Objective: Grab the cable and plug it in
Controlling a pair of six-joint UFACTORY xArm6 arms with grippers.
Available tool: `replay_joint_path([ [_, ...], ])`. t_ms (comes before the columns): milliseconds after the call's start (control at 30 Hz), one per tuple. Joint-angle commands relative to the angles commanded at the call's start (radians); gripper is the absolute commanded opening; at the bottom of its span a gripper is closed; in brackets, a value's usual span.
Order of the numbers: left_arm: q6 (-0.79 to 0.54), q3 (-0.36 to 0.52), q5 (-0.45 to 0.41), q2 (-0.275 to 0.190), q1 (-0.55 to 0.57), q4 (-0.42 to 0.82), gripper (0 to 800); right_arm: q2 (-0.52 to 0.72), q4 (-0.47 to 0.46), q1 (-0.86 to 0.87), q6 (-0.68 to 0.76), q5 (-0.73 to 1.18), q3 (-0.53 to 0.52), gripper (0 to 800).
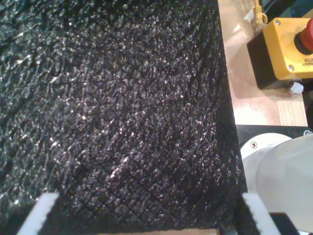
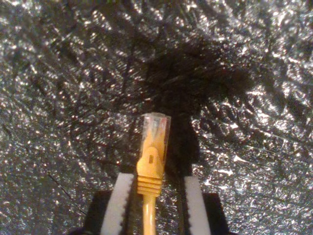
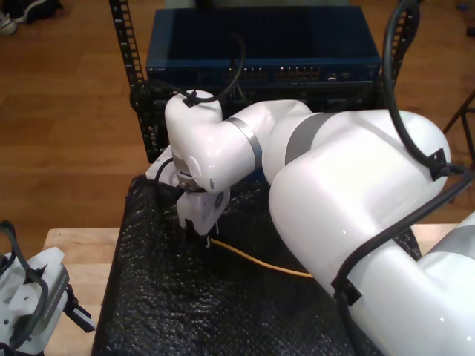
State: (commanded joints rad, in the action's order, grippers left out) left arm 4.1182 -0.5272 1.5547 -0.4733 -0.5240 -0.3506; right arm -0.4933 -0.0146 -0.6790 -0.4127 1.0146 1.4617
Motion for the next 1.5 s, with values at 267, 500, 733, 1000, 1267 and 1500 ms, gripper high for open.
replay_joint_path([
  [267, 0.0, 0.0, 0.0, 0.0, 0.0, 0.0, 799, -0.006, -0.037, 0.0, -0.002, 0.0, 0.005, 48],
  [500, 0.0, 0.0, 0.0, 0.0, 0.0, 0.0, 798, 0.002, -0.061, 0.005, -0.06, 0.005, 0.028, 16],
  [733, 0.002, -0.003, 0.002, 0.0, 0.0, 0.0, 798, 0.063, -0.061, 0.009, -0.284, 0.011, 0.002, 7],
  [1000, 0.0, -0.015, 0.017, 0.0, 0.0, -0.035, 798, 0.222, -0.055, 0.048, -0.456, 0.011, -0.149, 7],
  [1267, 0.0, -0.046, 0.043, 0.003, 0.005, -0.094, 798, 0.439, 0.037, 0.114, -0.583, 0.012, -0.328, 7],
  [1500, 0.002, -0.069, 0.095, 0.009, 0.058, -0.198, 798, 0.594, 0.143, 0.164, -0.694, 0.025, -0.443, 6],
])
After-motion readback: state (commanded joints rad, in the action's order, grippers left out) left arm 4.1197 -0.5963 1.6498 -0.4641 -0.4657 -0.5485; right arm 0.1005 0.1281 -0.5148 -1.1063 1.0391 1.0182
